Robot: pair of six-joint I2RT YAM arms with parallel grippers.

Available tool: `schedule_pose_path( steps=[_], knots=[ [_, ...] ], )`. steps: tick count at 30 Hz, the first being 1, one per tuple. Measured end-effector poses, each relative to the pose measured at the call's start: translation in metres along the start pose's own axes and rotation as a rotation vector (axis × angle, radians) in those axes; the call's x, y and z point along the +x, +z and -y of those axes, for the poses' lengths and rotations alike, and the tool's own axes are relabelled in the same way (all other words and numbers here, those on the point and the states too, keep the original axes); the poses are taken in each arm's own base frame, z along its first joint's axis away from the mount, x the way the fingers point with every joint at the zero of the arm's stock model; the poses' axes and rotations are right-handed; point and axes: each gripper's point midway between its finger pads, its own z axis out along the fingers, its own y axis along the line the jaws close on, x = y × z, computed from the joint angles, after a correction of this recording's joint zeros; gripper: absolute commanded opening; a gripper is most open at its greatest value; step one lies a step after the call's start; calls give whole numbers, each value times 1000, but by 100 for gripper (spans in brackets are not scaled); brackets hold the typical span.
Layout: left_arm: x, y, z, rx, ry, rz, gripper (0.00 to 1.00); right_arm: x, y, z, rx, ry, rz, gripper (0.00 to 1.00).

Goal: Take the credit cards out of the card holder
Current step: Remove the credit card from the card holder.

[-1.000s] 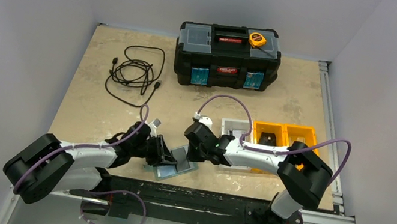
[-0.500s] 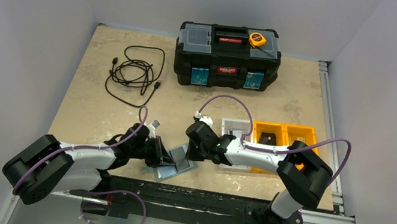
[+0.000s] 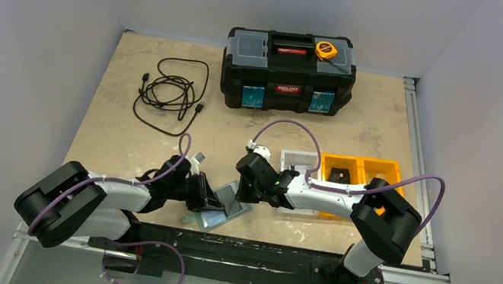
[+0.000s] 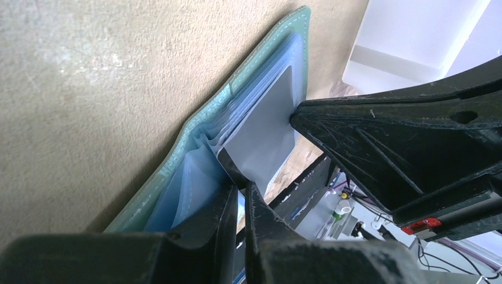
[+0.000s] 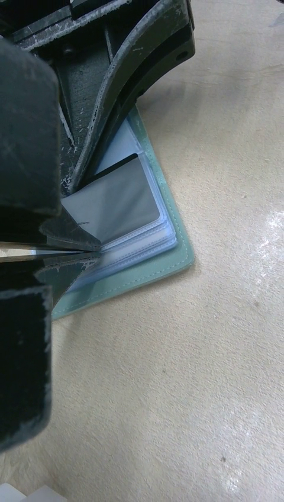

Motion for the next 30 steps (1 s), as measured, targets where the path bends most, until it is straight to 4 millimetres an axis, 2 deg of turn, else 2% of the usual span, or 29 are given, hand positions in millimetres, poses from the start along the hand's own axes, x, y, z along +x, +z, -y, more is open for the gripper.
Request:
schedule_pose_path(
  steps=[2, 13, 22, 28, 30],
  knots=[
    [0, 0, 0, -1, -4, -4, 0, 0, 0, 0, 0, 0, 1, 0],
    [-2, -2, 2, -18, -27, -4, 0, -5, 0, 5, 16, 11, 11, 0],
    [-7, -19, 2, -40, 10, 28, 0, -17, -2, 28, 48, 69, 21, 0],
    [-6, -27, -5, -68, 16, 28, 0, -18, -2, 29, 49, 71, 22, 0],
    [-5, -28, -5, -70, 22, 27, 0, -18, -3, 30, 50, 65, 23, 8]
  ],
)
